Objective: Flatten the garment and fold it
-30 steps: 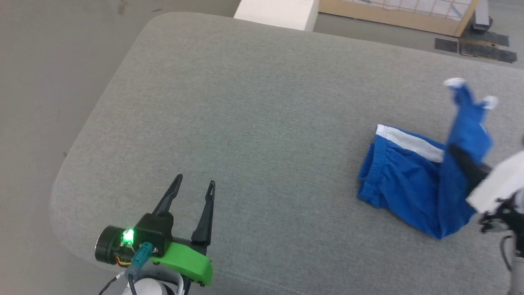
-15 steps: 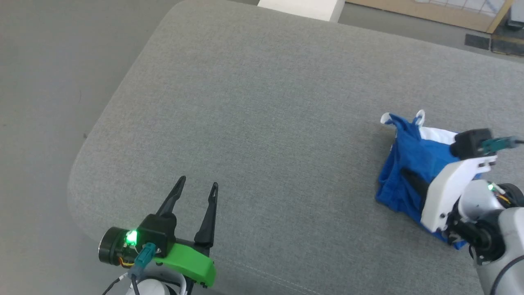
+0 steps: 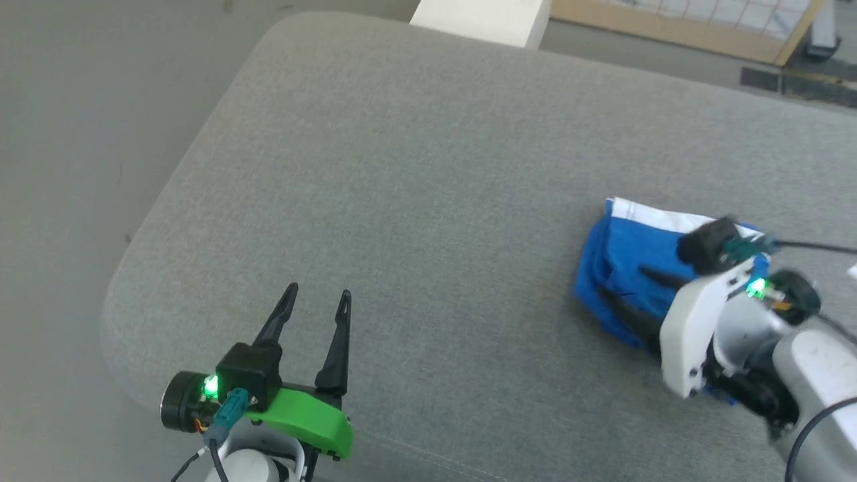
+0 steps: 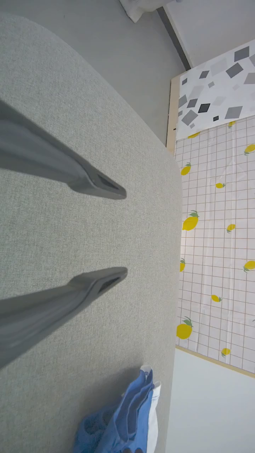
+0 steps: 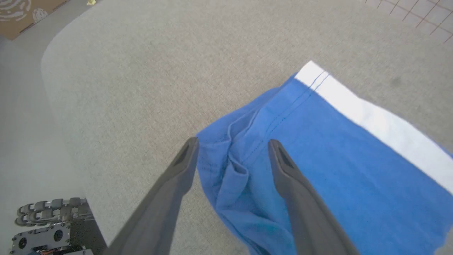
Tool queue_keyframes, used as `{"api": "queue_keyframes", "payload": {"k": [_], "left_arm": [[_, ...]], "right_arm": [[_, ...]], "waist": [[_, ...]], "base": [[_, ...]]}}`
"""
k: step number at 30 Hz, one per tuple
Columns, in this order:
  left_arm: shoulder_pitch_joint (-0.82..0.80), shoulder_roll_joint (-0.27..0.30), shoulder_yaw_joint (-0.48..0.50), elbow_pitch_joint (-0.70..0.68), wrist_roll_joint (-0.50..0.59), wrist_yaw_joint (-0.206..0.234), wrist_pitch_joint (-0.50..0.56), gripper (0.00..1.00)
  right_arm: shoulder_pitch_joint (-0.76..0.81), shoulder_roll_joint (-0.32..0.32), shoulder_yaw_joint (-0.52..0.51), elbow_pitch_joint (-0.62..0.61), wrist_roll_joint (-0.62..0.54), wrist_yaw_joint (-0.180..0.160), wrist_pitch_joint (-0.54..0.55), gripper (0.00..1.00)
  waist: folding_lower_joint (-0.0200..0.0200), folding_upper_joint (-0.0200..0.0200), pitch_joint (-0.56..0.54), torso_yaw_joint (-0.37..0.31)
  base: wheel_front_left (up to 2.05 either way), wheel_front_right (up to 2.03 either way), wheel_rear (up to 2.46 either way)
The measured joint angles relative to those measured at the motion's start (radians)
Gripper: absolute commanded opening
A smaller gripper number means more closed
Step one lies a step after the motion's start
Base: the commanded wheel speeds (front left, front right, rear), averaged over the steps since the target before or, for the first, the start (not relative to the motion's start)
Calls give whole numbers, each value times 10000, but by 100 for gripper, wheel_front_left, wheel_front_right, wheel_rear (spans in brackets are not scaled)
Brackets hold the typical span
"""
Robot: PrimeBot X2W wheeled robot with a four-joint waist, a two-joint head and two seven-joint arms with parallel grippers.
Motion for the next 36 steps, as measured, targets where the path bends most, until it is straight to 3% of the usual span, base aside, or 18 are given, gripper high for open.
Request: {"api": "queue_keyframes", "payload": {"k": [11,16,23,29,36], "left_arm": [[22,213,201,-100,-263,86,73,100],[34,362,293,-244,-349,163,192,100],[96,518,518,-449,-537,205,295,100],[99,669,629,-642,-616,253,341,100],[97,790,546,-744,-617,234,441,100]], "right_arm": [[-1086,-1569,-539,4,-633,2,-3321,100],[-662,-1697,-1546,332,-872,8,-4376,100],[1065,-1235,-3394,-186,-1327,10,-5237,100],[2641,102,-4638,-1220,-2134,12,-5256,100],[3757,1331,-5359,-1822,-2961,12,-5104,100]], "waist": [[0,0,-716,-837],[0,0,-999,-1318],[0,0,-1377,-1946],[0,0,-1475,-2446],[-1,0,-1262,-2692]], "base": [[0,0,0],[0,0,0],[0,0,0],[0,0,0],[0,0,0]]}}
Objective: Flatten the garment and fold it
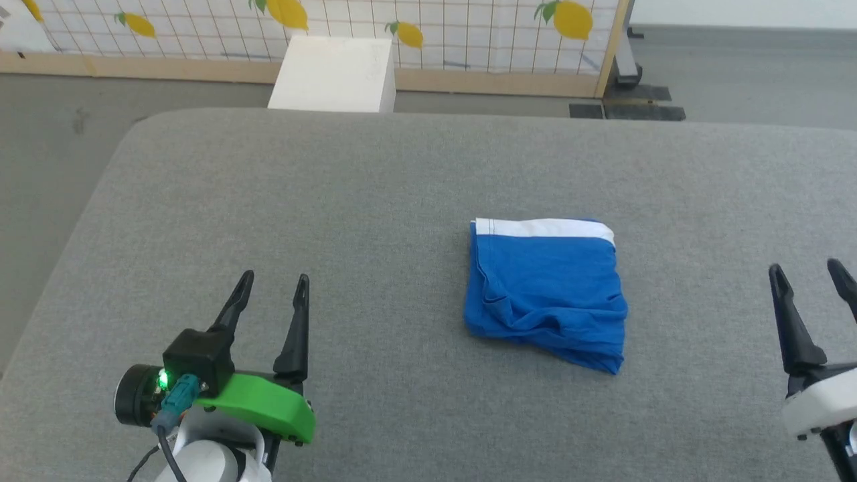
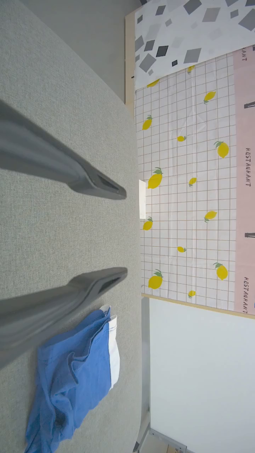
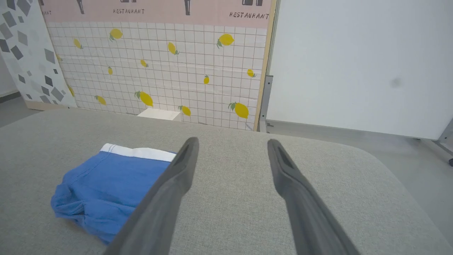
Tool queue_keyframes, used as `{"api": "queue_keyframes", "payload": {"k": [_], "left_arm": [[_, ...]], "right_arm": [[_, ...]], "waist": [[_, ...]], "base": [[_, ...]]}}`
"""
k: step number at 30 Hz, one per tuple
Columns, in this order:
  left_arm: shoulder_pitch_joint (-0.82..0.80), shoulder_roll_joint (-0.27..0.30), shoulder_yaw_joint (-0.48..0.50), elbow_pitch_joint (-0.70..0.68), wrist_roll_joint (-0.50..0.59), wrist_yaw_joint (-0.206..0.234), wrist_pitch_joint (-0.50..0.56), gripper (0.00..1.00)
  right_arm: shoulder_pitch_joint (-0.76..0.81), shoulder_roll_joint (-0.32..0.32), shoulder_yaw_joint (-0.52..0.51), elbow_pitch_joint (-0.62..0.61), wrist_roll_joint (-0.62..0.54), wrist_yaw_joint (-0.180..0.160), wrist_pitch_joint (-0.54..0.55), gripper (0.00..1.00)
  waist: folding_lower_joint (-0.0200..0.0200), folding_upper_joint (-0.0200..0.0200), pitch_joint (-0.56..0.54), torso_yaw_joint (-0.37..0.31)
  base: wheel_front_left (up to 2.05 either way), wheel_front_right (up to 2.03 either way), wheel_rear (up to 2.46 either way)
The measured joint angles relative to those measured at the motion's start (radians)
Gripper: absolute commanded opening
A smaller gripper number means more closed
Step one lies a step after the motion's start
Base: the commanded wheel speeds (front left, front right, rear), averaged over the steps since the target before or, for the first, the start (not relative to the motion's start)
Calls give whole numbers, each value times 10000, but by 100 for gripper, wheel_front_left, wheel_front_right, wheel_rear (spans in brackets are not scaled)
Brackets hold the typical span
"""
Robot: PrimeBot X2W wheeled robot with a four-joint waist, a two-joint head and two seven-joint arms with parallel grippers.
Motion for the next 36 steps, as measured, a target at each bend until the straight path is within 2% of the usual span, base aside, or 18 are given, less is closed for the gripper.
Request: {"api": "queue_keyframes", "payload": {"k": [5,8,11,13,16,20,22,29,36], "left_arm": [[-6,27,-59,-92,4,-40,4,100],[-29,36,-153,-180,17,-88,15,100],[-131,36,-270,-228,82,-171,50,100],[-214,33,-337,-245,115,-190,71,100],[-367,23,-353,-259,132,-222,54,100],[-599,-13,-410,-251,198,-301,-4,100],[-683,-50,-437,-228,199,-336,-33,100],[-964,-178,-560,-65,228,-439,-155,100],[-1072,-299,-571,98,268,-441,-253,100]], "right_arm": [[164,359,52,-65,50,0,451,100],[65,385,142,86,497,0,1312,100],[-452,150,347,192,1151,0,2278,100],[-900,-42,414,276,1774,0,3074,100],[-1658,-221,341,548,3007,-2,4851,100],[-2471,-79,6,823,4257,0,6901,100],[-2802,17,-153,972,4520,0,7722,100],[-3600,583,-631,1766,4284,0,9689,100],[-3767,773,-451,2073,3014,2,10146,100]], "waist": [[0,-1,273,1],[0,0,487,40],[0,0,777,126],[1,0,980,204],[1,0,1377,372],[1,0,1847,633],[1,0,2046,791],[1,0,2614,1463],[1,0,3017,1991]], "base": [[0,0,0],[0,0,0],[0,0,0],[0,0,0],[0,0,0],[0,0,0],[0,0,0],[0,0,0],[0,0,0]]}}
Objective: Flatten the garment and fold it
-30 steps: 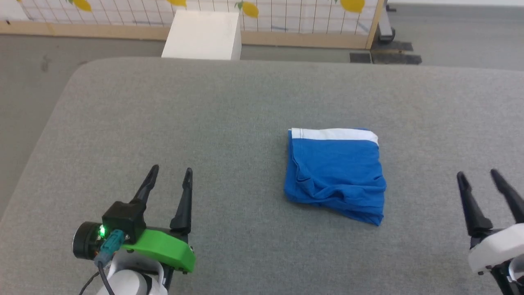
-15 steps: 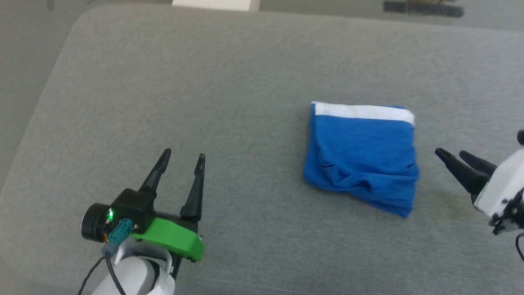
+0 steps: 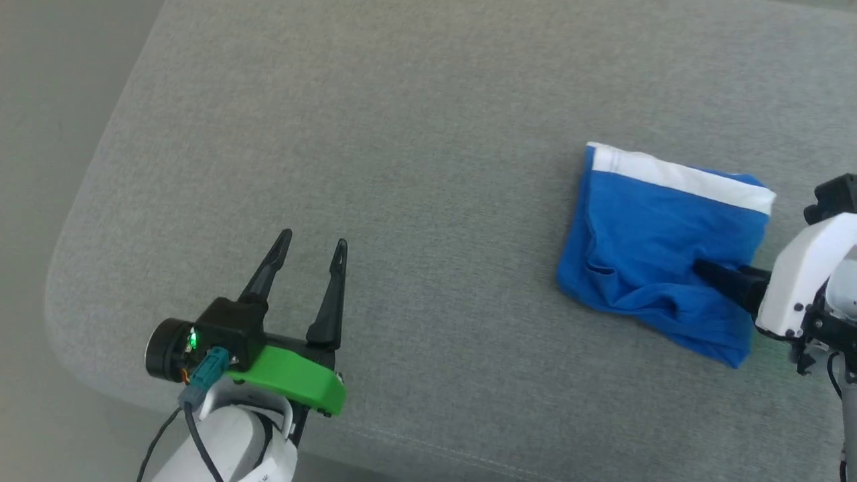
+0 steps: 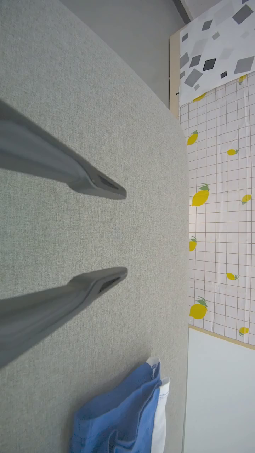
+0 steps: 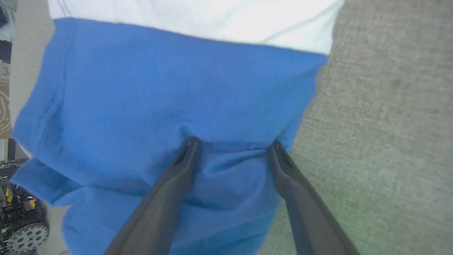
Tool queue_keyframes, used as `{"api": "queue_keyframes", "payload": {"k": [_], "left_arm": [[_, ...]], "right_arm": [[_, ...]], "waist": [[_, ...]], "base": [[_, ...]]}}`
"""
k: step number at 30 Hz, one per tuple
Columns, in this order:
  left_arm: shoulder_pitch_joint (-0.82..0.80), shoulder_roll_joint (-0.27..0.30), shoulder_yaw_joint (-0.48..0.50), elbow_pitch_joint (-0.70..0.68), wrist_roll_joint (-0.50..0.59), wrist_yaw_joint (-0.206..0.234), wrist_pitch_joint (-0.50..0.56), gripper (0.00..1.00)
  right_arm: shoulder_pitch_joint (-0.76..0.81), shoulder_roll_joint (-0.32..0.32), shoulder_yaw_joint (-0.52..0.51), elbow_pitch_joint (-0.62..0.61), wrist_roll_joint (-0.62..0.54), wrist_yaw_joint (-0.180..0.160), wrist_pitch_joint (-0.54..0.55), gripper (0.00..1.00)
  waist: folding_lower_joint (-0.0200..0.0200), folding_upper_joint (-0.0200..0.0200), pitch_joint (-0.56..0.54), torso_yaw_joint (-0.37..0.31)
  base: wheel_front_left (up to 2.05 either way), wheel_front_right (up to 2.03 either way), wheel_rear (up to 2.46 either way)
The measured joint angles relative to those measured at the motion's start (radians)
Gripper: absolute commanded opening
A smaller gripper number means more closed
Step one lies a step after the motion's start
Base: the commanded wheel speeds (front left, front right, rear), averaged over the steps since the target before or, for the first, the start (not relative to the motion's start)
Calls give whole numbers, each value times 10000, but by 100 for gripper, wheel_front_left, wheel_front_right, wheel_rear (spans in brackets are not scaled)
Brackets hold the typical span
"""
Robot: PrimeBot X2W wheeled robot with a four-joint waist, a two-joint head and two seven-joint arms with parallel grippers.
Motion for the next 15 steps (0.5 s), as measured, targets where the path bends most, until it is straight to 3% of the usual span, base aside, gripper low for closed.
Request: {"api": "queue_keyframes", "payload": {"k": [1,2,3,10,13,15], "left_arm": [[-12,-35,-6,31,0,0,-2,100],[-18,-54,-13,54,0,0,-4,100],[-24,-71,-29,86,0,0,-12,100],[-21,-105,-52,295,-2,-2,-88,100],[-1,-109,-52,351,-44,0,-98,100],[34,-98,-65,364,-65,-12,-100,100]], "right_arm": [[-36,36,13,35,-86,2,-58,100],[-61,42,29,54,-150,2,-63,45],[-75,40,67,65,-230,0,-115,0],[-82,-286,869,144,-345,-12,-863,0],[-80,-853,1699,-113,-493,-12,-1250,0],[-83,-1626,2443,-445,-650,-10,-1645,0]], "waist": [[0,0,42,55],[0,0,65,94],[0,0,81,136],[0,0,-170,68],[0,0,-368,-131],[0,0,-500,-333]], "base": [[0,0,0],[0,0,0],[0,0,0],[0,0,0],[0,0,0],[0,0,0]]}}
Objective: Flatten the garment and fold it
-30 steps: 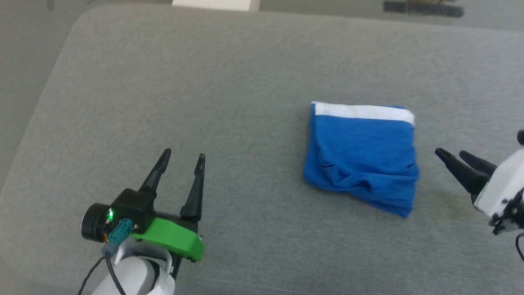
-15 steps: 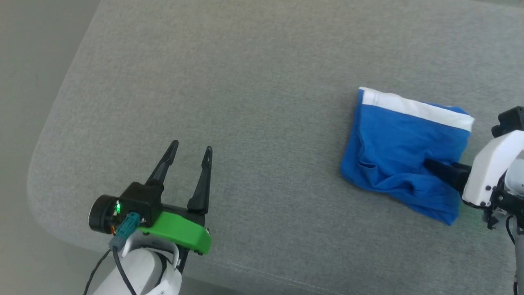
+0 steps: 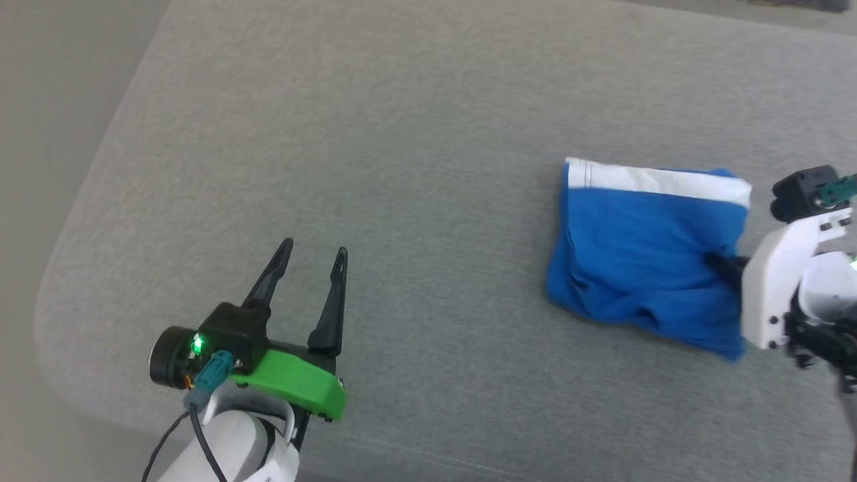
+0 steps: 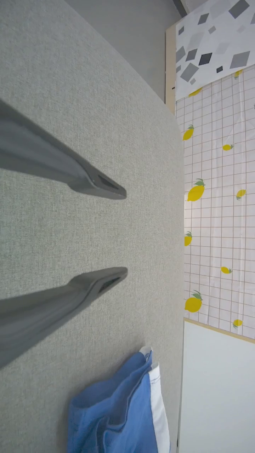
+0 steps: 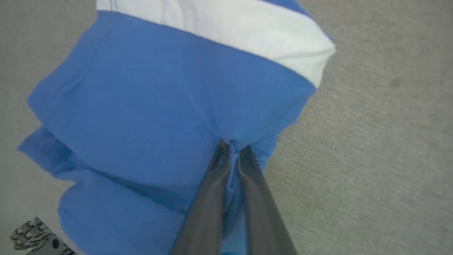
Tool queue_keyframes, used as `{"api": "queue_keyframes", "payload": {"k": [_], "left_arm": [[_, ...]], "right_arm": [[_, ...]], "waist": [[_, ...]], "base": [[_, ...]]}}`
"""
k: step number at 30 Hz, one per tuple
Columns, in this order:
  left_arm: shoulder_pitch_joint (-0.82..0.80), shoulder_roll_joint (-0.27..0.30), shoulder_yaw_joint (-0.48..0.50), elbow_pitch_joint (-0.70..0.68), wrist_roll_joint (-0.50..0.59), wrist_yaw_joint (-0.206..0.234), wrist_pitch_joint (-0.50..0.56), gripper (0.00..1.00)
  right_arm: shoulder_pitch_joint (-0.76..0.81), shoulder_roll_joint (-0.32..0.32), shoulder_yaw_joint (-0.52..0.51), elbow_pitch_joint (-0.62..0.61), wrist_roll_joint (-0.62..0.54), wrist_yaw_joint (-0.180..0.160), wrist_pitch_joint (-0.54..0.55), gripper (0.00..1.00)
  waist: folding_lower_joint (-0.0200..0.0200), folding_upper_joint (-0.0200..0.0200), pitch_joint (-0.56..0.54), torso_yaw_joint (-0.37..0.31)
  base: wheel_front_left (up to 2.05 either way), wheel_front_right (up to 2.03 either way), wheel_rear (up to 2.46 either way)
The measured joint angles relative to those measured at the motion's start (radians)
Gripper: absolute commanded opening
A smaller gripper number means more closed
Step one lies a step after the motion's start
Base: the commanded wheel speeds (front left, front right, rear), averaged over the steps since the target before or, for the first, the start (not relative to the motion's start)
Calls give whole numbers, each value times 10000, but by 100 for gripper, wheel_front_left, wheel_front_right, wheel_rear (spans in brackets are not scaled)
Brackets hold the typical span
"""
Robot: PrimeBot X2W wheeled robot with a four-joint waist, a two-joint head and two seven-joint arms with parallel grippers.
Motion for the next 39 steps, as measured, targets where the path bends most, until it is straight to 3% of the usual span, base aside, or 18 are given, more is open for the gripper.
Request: {"api": "queue_keyframes", "payload": {"k": [11,14,19,28,34,39], "left_arm": [[169,192,44,-305,-12,-73,-88,100],[175,226,33,-464,-2,-77,-92,100],[179,305,59,-765,42,-65,-119,100],[161,598,27,-1306,174,-81,-102,100],[147,907,125,-1764,257,-79,-100,100],[55,1032,257,-2019,261,-75,-100,100]], "right_arm": [[-464,-3850,2571,-1026,173,13,-523,0],[-678,-4911,2792,-953,186,13,-771,0],[-1021,-5971,2725,-38,-52,59,-1778,0],[-1089,-5889,1131,3258,-838,59,-3956,0],[-1185,-5917,-320,5530,-1988,61,-5674,0],[-1727,-5743,-911,6326,-2932,61,-6376,0]], "waist": [[0,0,-186,-1479],[0,0,-49,-1941],[-1,0,393,-2482],[0,0,1630,-2825],[0,0,2655,-2731],[0,0,3287,-2574]], "base": [[0,0,0],[0,0,0],[0,0,0],[0,0,0],[0,0,0],[0,0,0]]}}
